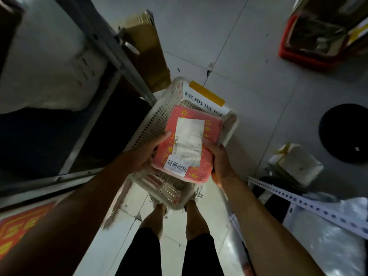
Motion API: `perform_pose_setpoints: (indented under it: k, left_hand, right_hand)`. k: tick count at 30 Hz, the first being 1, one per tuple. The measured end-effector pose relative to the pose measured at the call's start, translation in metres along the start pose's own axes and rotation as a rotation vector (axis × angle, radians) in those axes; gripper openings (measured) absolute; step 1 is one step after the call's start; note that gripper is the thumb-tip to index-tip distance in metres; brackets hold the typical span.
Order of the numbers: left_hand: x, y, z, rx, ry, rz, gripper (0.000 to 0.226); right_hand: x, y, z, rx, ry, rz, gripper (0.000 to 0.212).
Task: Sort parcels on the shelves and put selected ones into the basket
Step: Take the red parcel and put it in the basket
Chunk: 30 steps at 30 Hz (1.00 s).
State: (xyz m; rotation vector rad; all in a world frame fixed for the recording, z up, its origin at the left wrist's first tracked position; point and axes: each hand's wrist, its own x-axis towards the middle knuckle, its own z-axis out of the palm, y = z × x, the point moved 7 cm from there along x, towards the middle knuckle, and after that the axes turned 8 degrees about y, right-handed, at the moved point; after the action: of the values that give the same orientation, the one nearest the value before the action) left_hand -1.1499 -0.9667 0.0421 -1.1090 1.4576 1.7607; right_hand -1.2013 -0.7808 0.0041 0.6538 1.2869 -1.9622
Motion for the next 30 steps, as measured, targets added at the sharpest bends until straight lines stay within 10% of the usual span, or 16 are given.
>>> perform_pose_setpoints:
  k: [11, 18, 26, 30]
  left_hand:
    - [0.301, -0.054, -0.04, -0.014, 0.177, 0.105, 0.028]
    - [0.46, -0.066, -0.079, -0.107, 0.298, 0.211, 0.035]
    - [0.555, -0.12, -0.083, -0.44, 0.465, 0.057, 0.048]
    - [0.52, -0.103, -0.073, -0.423, 0.406, 0.107, 0.034]
  right_hand:
    - [0.298, 0.116, -0.07, -0.066, 0.199, 0.008, 0.05]
    - [0.439, 0.162, -0.081, -0.203, 0.145, 0.107, 0.081]
    - [0.49, 0.206, -0.066, -0.463, 0.094, 0.238, 0.097]
    - [0.465, 0.189, -0.072, -0.657, 0.144, 0.119, 0.066]
